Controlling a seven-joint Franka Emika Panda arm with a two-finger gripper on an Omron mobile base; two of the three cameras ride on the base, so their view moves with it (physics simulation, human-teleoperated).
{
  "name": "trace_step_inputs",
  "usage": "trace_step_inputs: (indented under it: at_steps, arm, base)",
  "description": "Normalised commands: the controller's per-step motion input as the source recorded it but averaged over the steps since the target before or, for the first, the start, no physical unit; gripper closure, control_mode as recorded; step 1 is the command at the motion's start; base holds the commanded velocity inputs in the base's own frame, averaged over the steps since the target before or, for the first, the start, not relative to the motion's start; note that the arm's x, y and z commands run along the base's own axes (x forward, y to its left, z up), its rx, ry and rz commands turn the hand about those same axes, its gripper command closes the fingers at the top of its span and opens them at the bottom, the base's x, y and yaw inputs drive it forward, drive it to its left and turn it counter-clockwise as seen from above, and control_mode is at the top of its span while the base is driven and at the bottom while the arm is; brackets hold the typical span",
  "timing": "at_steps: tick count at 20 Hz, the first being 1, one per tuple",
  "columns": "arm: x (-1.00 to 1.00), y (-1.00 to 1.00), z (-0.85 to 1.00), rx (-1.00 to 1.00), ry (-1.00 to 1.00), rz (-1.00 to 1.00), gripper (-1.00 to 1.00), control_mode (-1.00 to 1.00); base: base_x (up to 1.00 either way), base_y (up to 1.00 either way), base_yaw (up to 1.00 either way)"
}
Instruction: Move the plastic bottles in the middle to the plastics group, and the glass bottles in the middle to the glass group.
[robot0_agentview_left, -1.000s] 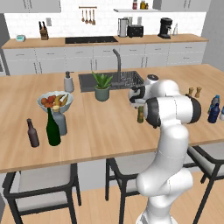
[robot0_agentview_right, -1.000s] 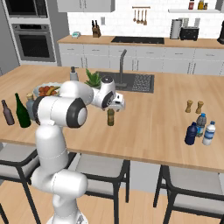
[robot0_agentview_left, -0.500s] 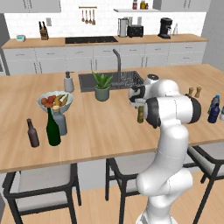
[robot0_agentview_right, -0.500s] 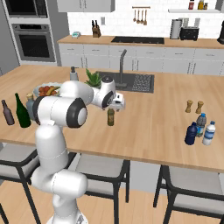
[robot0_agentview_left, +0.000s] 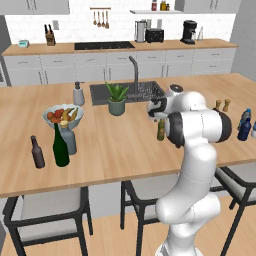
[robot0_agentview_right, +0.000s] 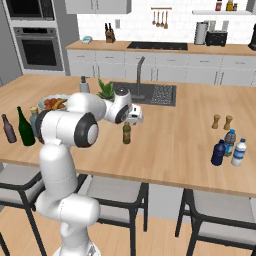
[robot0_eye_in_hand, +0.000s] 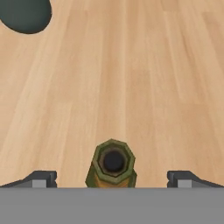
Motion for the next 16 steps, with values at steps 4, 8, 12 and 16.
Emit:
trace_step_inputs:
  at_steps: [4,8,12,16]
  arm:
    - [0.0,0.0,0.0,0.0,-0.09,0.0,-1.0,-1.0]
    - [0.0,0.0,0.0,0.0,-0.07,0.0,-1.0,-1.0]
    - [0.0,0.0,0.0,0.0,-0.04,0.0,-1.0,-1.0]
    - [0.0,0.0,0.0,0.0,-0.02,0.0,-1.0,-1.0]
  base:
    - [0.0,0.0,0.0]
    - [0.0,0.0,0.0]
    - [0.0,0.0,0.0]
    - [0.0,0.0,0.0]
